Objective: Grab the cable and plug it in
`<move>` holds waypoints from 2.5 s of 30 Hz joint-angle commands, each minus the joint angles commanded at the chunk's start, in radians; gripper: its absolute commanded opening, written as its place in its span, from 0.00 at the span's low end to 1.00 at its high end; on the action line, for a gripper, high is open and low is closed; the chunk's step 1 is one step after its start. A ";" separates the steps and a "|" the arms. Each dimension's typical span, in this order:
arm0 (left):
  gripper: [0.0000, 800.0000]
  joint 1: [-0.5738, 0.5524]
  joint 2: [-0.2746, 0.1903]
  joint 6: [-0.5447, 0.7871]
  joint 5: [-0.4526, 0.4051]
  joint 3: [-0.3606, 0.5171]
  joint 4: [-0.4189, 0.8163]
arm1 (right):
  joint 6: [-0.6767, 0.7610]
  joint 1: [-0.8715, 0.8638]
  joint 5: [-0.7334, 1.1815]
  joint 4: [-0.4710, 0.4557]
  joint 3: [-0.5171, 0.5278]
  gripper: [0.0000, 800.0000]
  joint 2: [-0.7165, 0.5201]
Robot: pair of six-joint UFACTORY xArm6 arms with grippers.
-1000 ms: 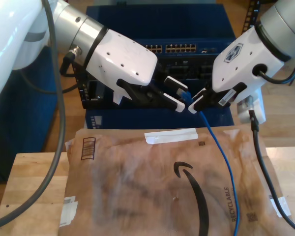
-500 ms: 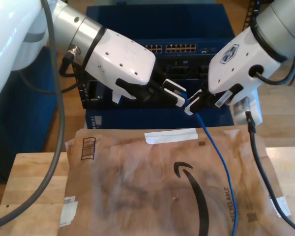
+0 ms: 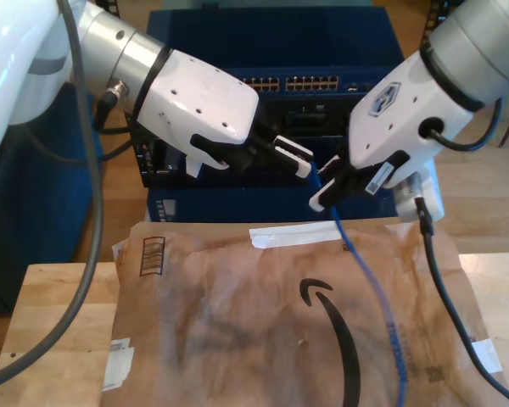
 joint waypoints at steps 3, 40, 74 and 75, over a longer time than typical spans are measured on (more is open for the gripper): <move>0.00 0.018 0.000 -0.014 0.025 -0.005 -0.005 | -0.041 -0.006 -0.054 -0.006 -0.006 1.00 -0.031; 0.00 0.325 0.265 -0.523 0.439 -0.052 -0.327 | -0.411 0.273 -0.729 -0.018 0.256 0.99 -0.381; 0.02 0.328 0.298 -0.565 0.640 -0.049 -0.476 | -0.318 0.615 -1.452 -0.021 0.465 0.69 -0.287; 0.02 0.328 0.298 -0.565 0.640 -0.049 -0.476 | -0.310 0.614 -1.452 -0.021 0.465 0.66 -0.285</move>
